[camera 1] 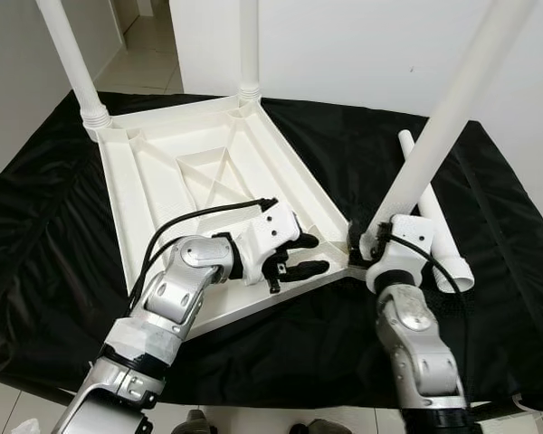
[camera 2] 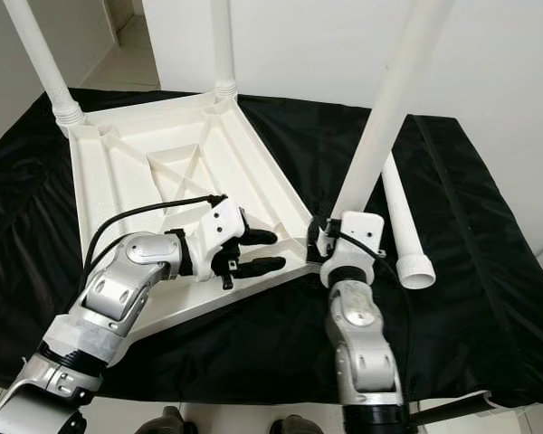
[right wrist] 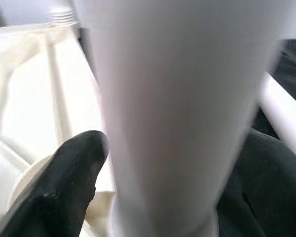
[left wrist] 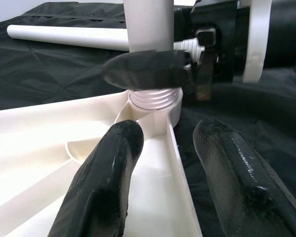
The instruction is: Building children table
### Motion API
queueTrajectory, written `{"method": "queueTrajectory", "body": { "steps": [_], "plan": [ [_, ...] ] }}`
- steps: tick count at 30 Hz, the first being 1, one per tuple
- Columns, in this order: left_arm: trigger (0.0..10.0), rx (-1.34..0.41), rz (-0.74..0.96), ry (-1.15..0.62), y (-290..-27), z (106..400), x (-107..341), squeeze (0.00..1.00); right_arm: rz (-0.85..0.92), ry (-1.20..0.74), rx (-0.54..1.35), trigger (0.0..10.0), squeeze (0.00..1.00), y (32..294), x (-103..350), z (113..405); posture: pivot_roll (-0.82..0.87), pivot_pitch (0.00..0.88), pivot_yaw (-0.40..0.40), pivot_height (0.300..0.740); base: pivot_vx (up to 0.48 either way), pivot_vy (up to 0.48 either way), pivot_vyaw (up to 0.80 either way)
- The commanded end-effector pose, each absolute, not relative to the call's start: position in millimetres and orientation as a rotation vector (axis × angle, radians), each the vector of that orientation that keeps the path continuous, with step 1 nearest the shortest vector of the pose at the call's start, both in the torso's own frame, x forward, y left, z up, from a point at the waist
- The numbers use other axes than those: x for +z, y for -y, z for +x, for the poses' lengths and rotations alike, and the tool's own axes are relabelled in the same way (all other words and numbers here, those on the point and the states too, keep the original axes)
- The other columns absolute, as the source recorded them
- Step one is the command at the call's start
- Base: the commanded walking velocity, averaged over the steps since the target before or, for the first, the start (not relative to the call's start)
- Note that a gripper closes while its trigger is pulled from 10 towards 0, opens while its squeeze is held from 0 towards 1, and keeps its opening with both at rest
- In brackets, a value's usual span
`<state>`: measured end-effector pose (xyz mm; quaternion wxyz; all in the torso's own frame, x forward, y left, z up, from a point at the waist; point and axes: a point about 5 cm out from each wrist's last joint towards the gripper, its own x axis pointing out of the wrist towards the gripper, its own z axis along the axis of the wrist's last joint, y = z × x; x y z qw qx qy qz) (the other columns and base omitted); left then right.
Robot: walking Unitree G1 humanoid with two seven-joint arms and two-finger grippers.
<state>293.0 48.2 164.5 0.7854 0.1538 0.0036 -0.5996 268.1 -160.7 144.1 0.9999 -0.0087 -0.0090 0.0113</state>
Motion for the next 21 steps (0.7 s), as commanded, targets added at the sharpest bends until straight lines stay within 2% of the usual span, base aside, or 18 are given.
{"method": "queueTrajectory", "body": {
  "steps": [1, 7, 13, 14, 16, 17, 21],
  "plan": [
    [10.0, -1.221, 0.342, 0.009, -48.1, 298.2, 165.9, 0.00, 0.005, 0.017, 0.079, 10.0, 0.00, 160.5, 143.3, 268.7, -0.02, 0.000, -0.015, 0.740, 0.000, 0.000, 0.00],
    [10.0, -1.221, 0.342, 0.009, -47.8, 299.1, 166.0, 0.00, -0.025, 0.051, 0.146, 10.0, 0.00, 163.3, 147.8, 270.6, -0.02, 0.000, -0.014, 0.740, 0.000, 0.000, 0.00],
    [10.0, -1.222, 0.336, 0.018, -45.3, 297.7, 167.5, 0.00, -0.113, 0.058, 0.332, 10.0, 0.00, 168.2, 149.4, 286.7, -0.01, 0.001, -0.019, 0.740, 0.000, 0.000, 0.00],
    [10.0, -1.221, 0.334, 0.019, -45.2, 297.2, 167.8, 0.00, -0.133, 0.048, 0.368, 5.5, 0.00, 170.1, 147.3, 289.6, -0.01, 0.001, -0.022, 0.740, 0.000, 0.000, 0.00],
    [10.0, -1.220, 0.333, 0.020, -45.2, 297.0, 167.9, 0.00, -0.144, 0.040, 0.389, 5.5, 0.00, 171.2, 145.8, 291.1, -0.01, 0.001, -0.022, 0.740, 0.000, 0.000, 0.00],
    [10.0, -1.217, 0.332, 0.020, -45.6, 297.1, 167.8, 0.00, -0.140, 0.036, 0.403, 0.0, 0.00, 171.9, 144.5, 290.5, 0.00, 0.002, -0.025, 0.740, 0.000, 0.000, 0.00],
    [10.0, -1.214, 0.332, 0.020, -46.2, 297.3, 167.5, 0.00, -0.129, 0.034, 0.413, 0.0, 0.00, 172.6, 143.4, 289.3, 0.00, 0.003, -0.025, 0.740, 0.000, 0.000, 0.00]
  ]
}}
